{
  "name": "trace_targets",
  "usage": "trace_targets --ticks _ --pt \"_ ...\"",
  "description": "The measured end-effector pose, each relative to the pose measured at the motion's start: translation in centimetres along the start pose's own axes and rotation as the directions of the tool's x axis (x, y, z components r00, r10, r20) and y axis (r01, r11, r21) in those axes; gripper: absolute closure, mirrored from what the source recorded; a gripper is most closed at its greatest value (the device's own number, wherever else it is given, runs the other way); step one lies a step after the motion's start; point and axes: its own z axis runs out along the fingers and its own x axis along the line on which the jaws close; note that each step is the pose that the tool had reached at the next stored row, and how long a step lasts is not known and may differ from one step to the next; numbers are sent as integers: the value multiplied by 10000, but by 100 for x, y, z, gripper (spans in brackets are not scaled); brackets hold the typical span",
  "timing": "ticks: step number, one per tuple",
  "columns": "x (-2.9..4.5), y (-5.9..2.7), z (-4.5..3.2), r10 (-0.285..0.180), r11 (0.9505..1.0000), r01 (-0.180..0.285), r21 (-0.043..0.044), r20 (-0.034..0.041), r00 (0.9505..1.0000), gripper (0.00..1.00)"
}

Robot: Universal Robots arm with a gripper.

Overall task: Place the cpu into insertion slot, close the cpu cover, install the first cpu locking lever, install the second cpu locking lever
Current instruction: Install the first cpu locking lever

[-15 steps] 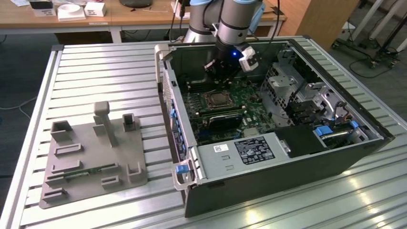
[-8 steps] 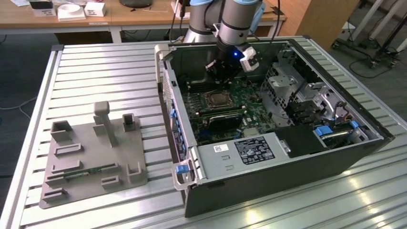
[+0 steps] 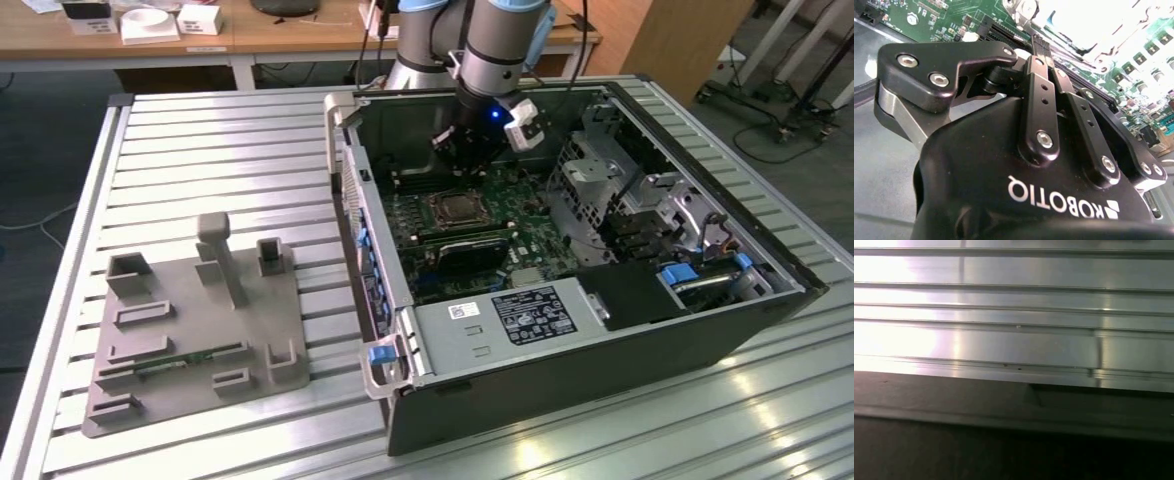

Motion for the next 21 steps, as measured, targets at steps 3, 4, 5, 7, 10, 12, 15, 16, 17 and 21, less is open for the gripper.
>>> trace_targets --ticks 3,4,5,7,10,12,15,16,17,21 --pt "-6 5 7 0 10000 0 0 1 10000 90" --pt "-8 6 9 0 10000 0 1 0 10000 90" --pt "-10 7 12 0 10000 0 0 0 10000 90" --pt "-13 8 18 0 10000 0 1 0 10000 90" --pt "-16 10 23 0 10000 0 1 0 10000 90" --pt "-16 10 23 0 10000 0 1 0 10000 90" --pt "-16 10 13 0 10000 0 1 0 10000 90" --pt "-16 11 4 0 10000 0 0 1 10000 90" --pt "-16 11 -2 0 10000 0 0 2 10000 90" --pt "-16 11 -3 -1 10000 1 -1 5 10000 90"
